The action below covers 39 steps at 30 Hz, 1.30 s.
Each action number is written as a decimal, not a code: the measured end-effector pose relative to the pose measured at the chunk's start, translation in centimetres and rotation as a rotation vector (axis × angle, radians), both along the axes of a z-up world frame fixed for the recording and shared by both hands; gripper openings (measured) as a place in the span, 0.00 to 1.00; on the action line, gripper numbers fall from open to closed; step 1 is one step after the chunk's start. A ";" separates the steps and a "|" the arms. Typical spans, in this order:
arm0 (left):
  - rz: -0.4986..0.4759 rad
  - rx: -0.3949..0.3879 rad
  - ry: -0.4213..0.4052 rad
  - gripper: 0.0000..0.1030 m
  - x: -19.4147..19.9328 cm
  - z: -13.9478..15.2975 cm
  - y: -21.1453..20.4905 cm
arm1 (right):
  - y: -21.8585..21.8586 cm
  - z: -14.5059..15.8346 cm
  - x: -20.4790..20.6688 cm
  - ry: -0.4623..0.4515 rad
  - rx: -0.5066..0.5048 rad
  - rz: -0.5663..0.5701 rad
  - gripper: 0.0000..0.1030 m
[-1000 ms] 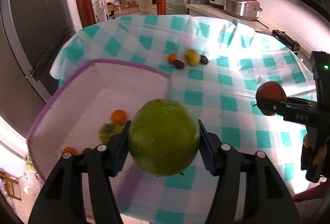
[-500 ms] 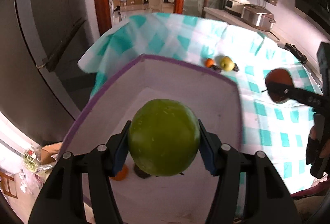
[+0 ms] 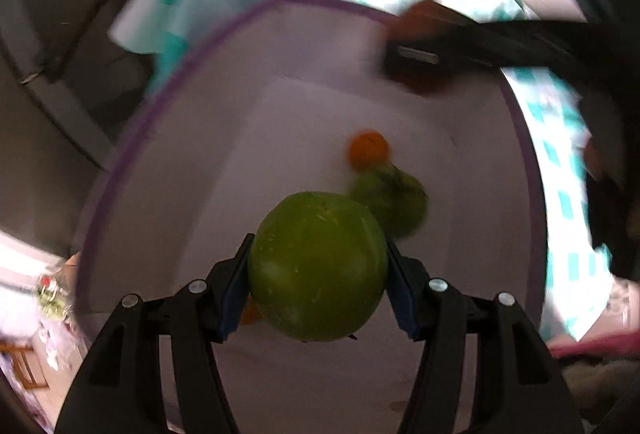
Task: Organize fruits
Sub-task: 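Carry the green apple and red apple over the white box with both tools, then open both tools to drop the apples into the box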
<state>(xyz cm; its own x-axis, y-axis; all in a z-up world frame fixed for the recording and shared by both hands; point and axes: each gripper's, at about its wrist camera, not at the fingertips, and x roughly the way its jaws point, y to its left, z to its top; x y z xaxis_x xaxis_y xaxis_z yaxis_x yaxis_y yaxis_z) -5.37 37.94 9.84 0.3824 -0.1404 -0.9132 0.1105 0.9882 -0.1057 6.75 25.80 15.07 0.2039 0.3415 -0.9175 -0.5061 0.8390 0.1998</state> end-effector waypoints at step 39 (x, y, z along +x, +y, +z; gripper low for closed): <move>-0.044 0.072 0.185 0.87 1.3 -2.1 -1.2 | 5.4 -2.0 4.8 0.084 0.012 0.057 0.77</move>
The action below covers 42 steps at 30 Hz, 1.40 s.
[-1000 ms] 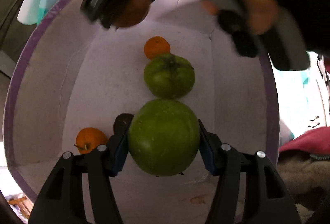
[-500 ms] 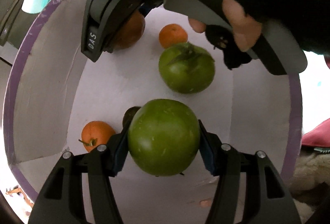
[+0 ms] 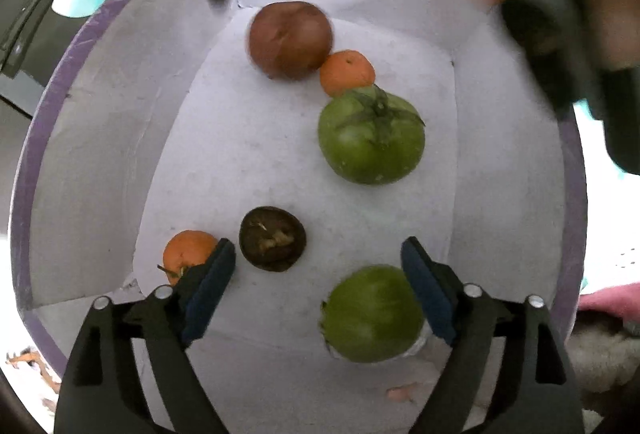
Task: Organize fruits
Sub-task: 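Open both tools to drop the apples into the box, then move both tools back toward the lemon and remaining small fruits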
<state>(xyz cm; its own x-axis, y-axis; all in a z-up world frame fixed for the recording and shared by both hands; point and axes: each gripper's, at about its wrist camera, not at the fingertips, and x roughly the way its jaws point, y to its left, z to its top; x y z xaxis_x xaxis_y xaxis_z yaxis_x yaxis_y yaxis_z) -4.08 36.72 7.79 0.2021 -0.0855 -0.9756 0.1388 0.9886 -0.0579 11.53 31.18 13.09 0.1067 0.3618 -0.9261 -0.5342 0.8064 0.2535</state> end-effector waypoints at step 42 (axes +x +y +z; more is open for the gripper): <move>0.212 0.010 -0.317 0.98 2.7 10.1 -28.2 | -52.5 4.4 -13.1 -0.235 0.183 -0.513 0.85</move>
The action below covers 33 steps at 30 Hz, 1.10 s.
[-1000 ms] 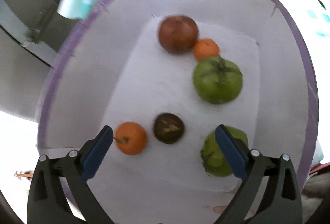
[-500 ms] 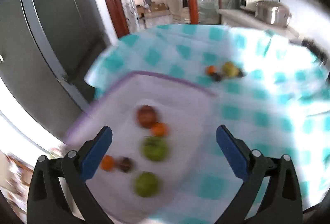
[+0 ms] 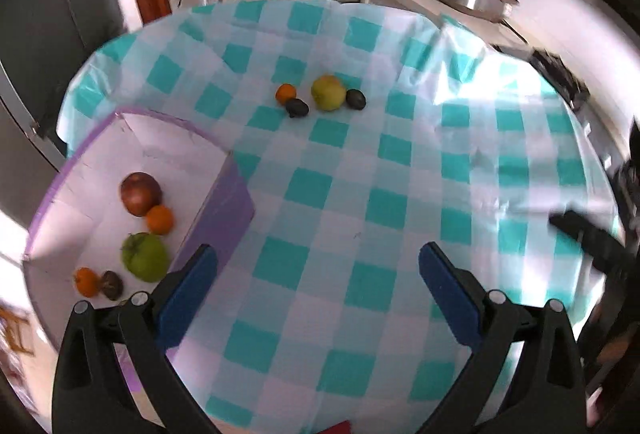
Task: Organize fruits
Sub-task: 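Move both tools back toward the lemon and remaining small fruits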
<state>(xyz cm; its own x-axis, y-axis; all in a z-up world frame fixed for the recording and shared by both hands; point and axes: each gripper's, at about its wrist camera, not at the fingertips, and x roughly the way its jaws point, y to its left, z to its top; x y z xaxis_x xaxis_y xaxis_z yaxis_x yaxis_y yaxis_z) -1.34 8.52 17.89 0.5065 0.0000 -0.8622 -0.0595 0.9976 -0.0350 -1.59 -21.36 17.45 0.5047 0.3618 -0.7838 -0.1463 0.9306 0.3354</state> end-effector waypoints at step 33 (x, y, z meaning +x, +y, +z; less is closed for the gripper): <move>0.258 -0.090 0.279 0.77 30.4 -18.1 7.9 | 18.6 -17.1 28.1 0.102 -0.278 0.277 0.56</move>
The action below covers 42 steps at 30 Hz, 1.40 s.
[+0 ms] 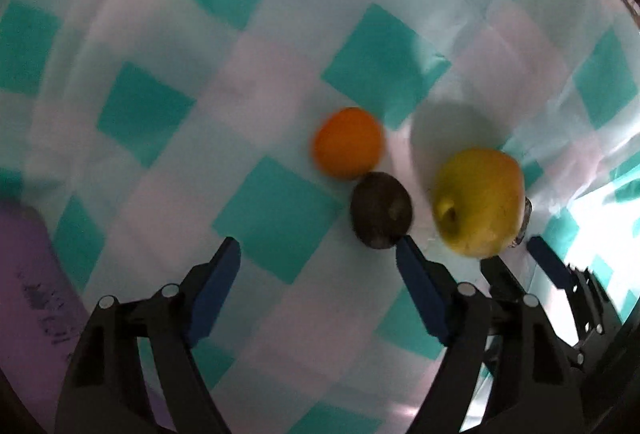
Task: Organize fruits
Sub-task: 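Move both tools back toward the lemon and remaining small fruits, then grasp a dark plum with the right tool while the left grasps the other plum, then carry both dark plums over the white box with both tools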
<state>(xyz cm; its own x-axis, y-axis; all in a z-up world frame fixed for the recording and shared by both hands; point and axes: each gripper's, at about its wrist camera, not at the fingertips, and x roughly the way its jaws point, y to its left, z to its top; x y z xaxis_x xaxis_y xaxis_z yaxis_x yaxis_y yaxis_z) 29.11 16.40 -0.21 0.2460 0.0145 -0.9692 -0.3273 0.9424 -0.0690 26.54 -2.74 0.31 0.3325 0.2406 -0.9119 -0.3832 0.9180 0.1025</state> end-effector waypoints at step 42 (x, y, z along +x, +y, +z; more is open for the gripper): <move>-0.214 0.072 -0.260 0.34 -18.4 8.8 -7.9 | -7.8 6.1 -18.3 0.025 0.165 -0.201 0.37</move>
<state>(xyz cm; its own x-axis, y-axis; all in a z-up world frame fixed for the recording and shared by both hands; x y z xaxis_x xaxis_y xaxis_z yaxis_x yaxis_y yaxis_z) 10.72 8.48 8.55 0.4894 0.0022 -0.8721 -0.1022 0.9932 -0.0548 8.21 -10.59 6.44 0.3661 0.3184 -0.8744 -0.1902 0.9454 0.2646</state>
